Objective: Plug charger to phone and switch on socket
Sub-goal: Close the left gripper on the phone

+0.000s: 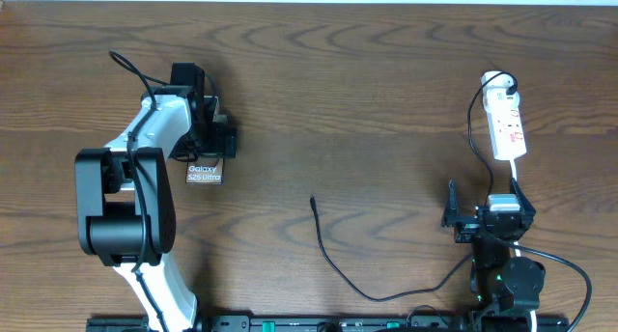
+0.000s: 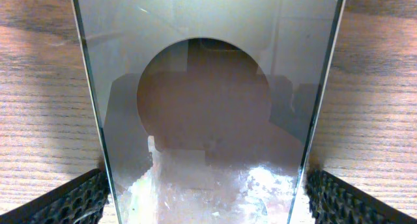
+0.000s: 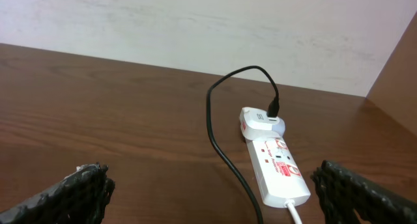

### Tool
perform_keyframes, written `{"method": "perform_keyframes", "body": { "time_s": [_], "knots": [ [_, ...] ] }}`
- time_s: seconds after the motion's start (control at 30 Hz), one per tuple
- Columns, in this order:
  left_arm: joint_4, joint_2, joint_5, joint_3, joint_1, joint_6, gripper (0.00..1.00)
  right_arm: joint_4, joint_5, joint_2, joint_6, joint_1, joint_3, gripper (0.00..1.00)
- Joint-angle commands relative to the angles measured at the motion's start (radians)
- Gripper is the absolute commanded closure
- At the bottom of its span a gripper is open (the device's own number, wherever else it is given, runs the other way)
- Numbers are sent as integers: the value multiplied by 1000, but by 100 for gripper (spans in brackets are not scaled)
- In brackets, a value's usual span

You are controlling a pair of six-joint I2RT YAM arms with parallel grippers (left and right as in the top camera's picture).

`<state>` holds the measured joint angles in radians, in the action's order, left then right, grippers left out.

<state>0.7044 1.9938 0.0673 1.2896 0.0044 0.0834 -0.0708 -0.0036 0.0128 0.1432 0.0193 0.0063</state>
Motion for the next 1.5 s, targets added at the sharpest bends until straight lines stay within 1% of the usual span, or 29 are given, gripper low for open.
{"method": "perform_keyframes", "body": {
  "time_s": [0.0,0.17,0.47,0.6,0.83,0.97,1.2,1.3,1.47],
  "knots": [
    [-7,26,-31,-27,1,10,2,-5,5,-4,11,5,-1,1],
    [-7,26,-31,-27,1,10,0,-5,5,-4,11,5,-1,1],
    [-7,26,-31,-27,1,11,5,-5,5,-4,11,5,-1,1],
    [-7,26,-31,-27,1,11,8,-5,5,-4,11,5,-1,1],
    [-7,26,-31,-27,1,11,10,-5,5,-4,11,5,-1,1],
    [-8,26,-31,-27,1,11,14,-5,5,-4,11,5,-1,1],
    [-7,26,-31,-27,1,11,15,-5,5,-4,11,5,-1,1],
    [-7,26,-31,-27,1,11,18,-5,5,-4,11,5,-1,1],
    [-8,26,-31,-27,1,10,21,-5,5,-4,11,5,-1,1]
  ]
}}
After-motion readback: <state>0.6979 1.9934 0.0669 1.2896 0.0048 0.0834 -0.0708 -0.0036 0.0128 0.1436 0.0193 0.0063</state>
